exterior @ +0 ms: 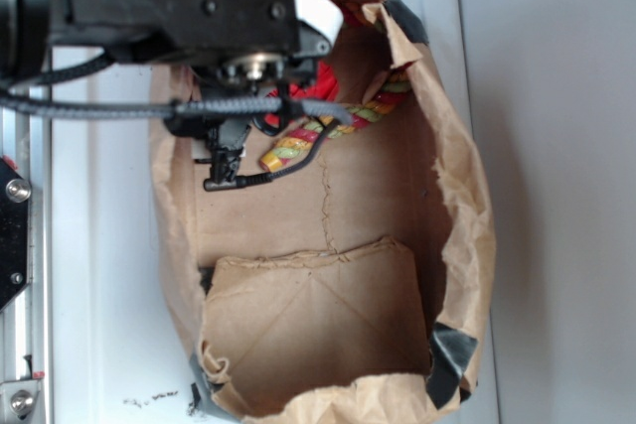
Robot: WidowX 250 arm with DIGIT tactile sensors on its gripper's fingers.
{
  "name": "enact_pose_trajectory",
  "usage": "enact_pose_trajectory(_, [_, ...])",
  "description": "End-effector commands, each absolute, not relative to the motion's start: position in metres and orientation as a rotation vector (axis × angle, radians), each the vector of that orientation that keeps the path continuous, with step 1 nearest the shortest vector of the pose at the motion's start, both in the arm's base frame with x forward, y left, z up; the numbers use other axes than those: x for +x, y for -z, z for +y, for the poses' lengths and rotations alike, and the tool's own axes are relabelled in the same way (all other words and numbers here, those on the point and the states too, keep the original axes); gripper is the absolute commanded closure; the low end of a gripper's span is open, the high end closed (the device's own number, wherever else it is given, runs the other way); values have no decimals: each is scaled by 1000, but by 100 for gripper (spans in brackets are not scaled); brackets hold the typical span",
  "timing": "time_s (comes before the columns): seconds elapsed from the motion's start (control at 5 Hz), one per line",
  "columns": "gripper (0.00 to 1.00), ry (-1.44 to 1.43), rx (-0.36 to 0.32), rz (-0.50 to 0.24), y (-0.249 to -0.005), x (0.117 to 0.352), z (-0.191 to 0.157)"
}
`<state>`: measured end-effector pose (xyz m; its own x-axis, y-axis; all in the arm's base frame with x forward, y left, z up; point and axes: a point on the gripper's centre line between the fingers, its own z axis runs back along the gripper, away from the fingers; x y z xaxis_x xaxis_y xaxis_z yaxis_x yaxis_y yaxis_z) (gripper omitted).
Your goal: Grab the green sponge.
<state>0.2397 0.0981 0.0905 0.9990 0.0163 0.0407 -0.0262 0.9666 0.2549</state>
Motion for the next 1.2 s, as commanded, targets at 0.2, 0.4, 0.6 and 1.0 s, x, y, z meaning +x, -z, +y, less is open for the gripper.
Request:
enact_pose_trajectory(0.2, [0,113,301,-175,-112,254,119])
enact_pose_trajectory(0.4, [0,130,330,-163,-108,257,122])
enact_pose_trajectory(0.6, [0,153,350,-127,-97,257,123])
enact_pose_trajectory(1.0, [0,163,376,-59,-72,258,123])
